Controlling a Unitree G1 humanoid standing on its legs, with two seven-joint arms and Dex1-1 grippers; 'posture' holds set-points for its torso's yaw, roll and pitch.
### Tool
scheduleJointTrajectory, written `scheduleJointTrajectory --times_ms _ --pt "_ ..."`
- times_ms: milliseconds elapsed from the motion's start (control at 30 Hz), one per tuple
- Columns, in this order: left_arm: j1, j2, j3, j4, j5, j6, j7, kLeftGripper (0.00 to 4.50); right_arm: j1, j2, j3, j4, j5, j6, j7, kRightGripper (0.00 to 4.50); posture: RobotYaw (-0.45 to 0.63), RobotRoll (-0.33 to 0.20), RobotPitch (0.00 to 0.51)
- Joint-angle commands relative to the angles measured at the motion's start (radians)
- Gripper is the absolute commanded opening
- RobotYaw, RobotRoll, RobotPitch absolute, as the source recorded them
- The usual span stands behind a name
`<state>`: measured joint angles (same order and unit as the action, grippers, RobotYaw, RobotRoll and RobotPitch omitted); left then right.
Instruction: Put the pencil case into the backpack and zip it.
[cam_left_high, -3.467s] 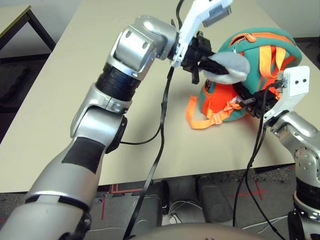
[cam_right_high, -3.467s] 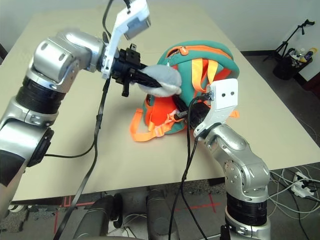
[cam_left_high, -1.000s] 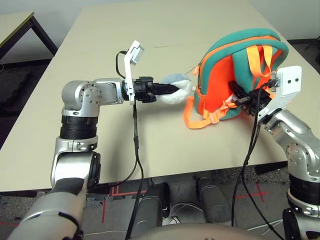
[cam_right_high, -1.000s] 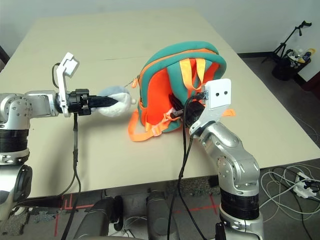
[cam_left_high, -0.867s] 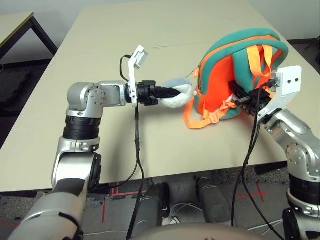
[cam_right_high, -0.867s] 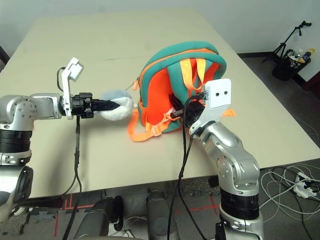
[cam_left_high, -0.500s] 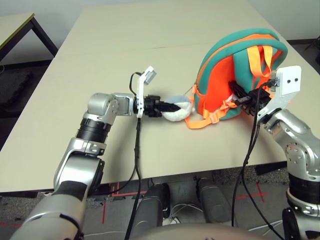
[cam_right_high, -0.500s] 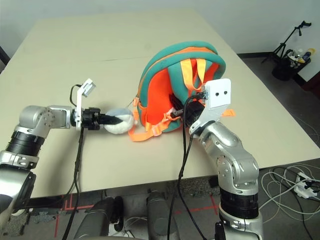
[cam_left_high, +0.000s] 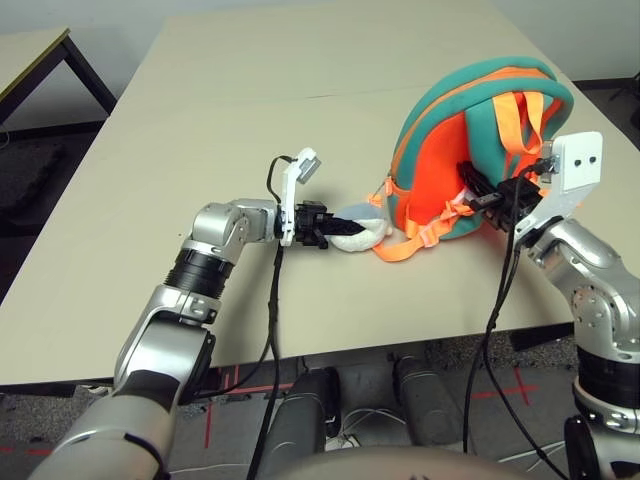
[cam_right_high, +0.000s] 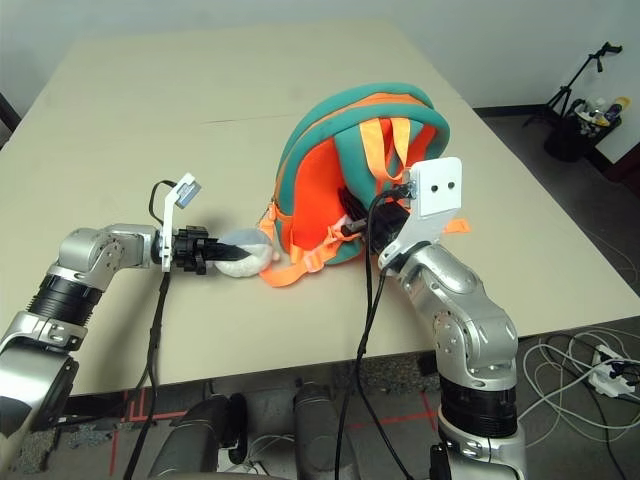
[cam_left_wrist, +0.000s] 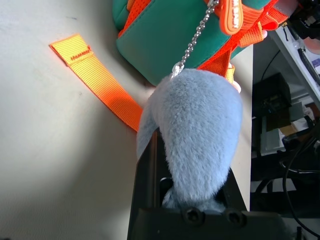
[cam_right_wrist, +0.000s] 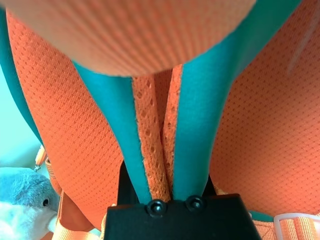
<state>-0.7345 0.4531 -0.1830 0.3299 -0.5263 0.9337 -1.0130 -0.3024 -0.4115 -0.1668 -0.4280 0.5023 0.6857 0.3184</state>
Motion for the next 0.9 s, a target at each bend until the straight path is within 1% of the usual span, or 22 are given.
scheduleJointTrajectory --times_ms 33,133,167,200,333,367,400,467,500,533,567,600,667,700,733,767,800,900 --pt "0.026 -0.001 0.035 -0.03 0.013 -0.013 0.033 0.41 0.008 0.0 0.009 0.001 -0.004 -0.009 0.01 0.16 -0.11 0.0 0.125" --pt "0.026 -0.005 0.077 -0.096 -0.008 -0.021 0.051 0.41 0.014 0.0 0.007 0.0 -0.005 -0.014 0.013 0.16 -0.11 0.0 0.115" --pt "0.024 -0.003 0.093 -0.127 -0.023 -0.008 0.057 1.16 0.012 -0.001 0.005 0.001 -0.004 -0.015 0.013 0.16 -0.11 0.0 0.115" --pt "0.023 0.0 0.113 -0.166 -0.047 0.013 0.063 1.36 0.012 0.0 0.0 0.001 0.0 -0.015 0.012 0.16 -0.11 0.0 0.118" --pt "0.028 0.04 0.175 -0.346 -0.127 0.103 0.081 2.79 0.023 -0.01 -0.019 -0.008 0.013 -0.01 0.022 0.16 -0.11 0.0 0.116" --pt "0.031 0.048 0.183 -0.377 -0.142 0.122 0.085 3.06 0.025 -0.012 -0.021 -0.011 0.015 -0.009 0.025 0.16 -0.11 0.0 0.116" --pt "0.035 0.058 0.198 -0.417 -0.168 0.147 0.09 3.46 0.029 -0.017 -0.025 -0.017 0.02 -0.004 0.029 0.16 -0.1 0.0 0.118" --pt "0.045 0.076 0.246 -0.51 -0.246 0.223 0.104 4.1 0.035 -0.029 -0.039 -0.03 0.033 0.007 0.037 0.16 -0.1 0.0 0.116" --pt "0.05 0.077 0.278 -0.551 -0.293 0.266 0.12 4.48 0.037 -0.039 -0.044 -0.037 0.039 0.01 0.045 0.51 -0.1 0.0 0.116" --pt "0.055 0.079 0.304 -0.586 -0.333 0.3 0.135 4.5 0.039 -0.049 -0.05 -0.043 0.045 0.011 0.052 0.88 -0.1 0.0 0.118" --pt "0.059 0.08 0.325 -0.615 -0.366 0.324 0.148 4.5 0.041 -0.057 -0.057 -0.049 0.052 0.014 0.057 1.09 -0.1 0.0 0.118" --pt "0.063 0.073 0.351 -0.642 -0.399 0.341 0.17 4.5 0.043 -0.066 -0.066 -0.055 0.06 0.019 0.061 1.41 -0.1 0.0 0.117" --pt "0.063 0.066 0.393 -0.676 -0.452 0.371 0.217 4.5 0.049 -0.085 -0.09 -0.073 0.087 0.037 0.068 2.1 -0.1 0.0 0.118" --pt "0.061 0.059 0.414 -0.684 -0.475 0.379 0.243 4.5 0.053 -0.097 -0.101 -0.082 0.1 0.045 0.073 2.37 -0.1 0.0 0.118" --pt "0.059 0.057 0.431 -0.689 -0.491 0.383 0.268 4.5 0.058 -0.11 -0.112 -0.091 0.113 0.052 0.08 2.73 -0.1 0.0 0.117" --pt "0.058 0.055 0.445 -0.692 -0.501 0.382 0.292 4.5 0.064 -0.121 -0.124 -0.1 0.125 0.058 0.086 2.98 -0.1 0.0 0.116" --pt "0.056 0.051 0.459 -0.692 -0.508 0.375 0.318 4.5 0.071 -0.135 -0.137 -0.109 0.139 0.065 0.094 3.35 -0.1 0.0 0.117" --pt "0.052 0.034 0.496 -0.681 -0.531 0.358 0.391 4.5 0.083 -0.166 -0.181 -0.133 0.19 0.095 0.095 4.26 -0.11 0.0 0.116"
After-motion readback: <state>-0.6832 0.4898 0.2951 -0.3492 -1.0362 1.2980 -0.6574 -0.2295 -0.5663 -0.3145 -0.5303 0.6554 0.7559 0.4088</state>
